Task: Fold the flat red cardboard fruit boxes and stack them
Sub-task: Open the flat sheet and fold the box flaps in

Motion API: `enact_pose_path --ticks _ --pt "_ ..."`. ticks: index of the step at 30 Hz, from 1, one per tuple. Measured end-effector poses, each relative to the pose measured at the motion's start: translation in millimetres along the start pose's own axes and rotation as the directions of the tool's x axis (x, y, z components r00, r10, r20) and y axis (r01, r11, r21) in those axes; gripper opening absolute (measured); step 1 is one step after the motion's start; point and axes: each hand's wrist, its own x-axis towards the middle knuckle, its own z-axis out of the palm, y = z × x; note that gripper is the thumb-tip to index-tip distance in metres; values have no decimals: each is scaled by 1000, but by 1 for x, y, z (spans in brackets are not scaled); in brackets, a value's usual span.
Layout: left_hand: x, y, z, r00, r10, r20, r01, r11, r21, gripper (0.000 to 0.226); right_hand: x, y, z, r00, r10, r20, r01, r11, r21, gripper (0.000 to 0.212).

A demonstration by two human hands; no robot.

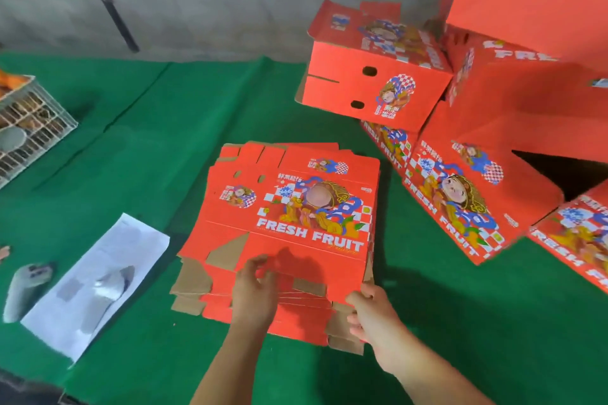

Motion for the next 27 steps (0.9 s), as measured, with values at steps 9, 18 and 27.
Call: enact_pose_path --ticks 9,18,27 --pt "58 -5 -15 990 13 137 -59 941 333 64 9 -8 29 979 45 -196 -13 986 164 13" --pt "38 -8 -25 823 512 246 -566 704 428 63 -16 -11 -22 914 -116 -389 237 930 281 13" --pt "-32 17 18 679 675 287 -732 593 335 43 -58 -2 -102 893 -205 -401 376 829 413 18"
